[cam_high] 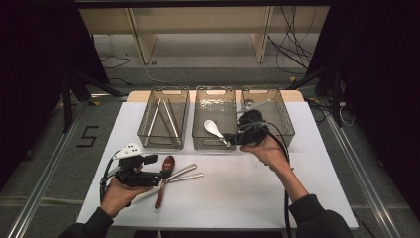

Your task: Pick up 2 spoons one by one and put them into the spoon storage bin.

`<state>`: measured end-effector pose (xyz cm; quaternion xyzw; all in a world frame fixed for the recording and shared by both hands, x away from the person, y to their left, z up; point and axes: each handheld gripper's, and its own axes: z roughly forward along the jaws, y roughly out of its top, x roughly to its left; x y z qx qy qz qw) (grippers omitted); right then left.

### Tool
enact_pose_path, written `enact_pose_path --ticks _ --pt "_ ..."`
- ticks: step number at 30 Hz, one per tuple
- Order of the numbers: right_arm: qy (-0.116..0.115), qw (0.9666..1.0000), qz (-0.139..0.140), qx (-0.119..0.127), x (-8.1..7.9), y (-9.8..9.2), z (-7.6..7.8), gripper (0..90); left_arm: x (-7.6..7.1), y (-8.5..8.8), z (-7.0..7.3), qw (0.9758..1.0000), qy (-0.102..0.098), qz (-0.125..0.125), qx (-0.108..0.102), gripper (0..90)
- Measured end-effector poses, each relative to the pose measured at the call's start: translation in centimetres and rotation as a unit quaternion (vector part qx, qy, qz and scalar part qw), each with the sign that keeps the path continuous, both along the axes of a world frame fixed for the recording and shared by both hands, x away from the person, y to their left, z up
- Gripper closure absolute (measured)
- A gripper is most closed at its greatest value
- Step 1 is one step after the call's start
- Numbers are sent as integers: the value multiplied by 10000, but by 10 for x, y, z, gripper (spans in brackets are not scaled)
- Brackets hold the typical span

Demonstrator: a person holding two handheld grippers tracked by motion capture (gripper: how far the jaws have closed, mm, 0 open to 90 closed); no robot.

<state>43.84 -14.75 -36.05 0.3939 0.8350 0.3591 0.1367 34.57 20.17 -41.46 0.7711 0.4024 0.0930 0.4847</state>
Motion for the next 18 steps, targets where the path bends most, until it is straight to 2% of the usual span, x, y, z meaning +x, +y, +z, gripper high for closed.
enact_pose_path --ticks 9,13,18 --pt "-44 9999 4 153 -30 -21 -12 351 3 -1 -5 9994 250 79 206 165" --pt "-64 9998 7 190 -43 -29 -15 347 5 0 -7 9985 378 65 388 167" --pt "-125 9994 -87 312 -54 -40 -17 345 7 -2 -11 9973 511 76 515 167"
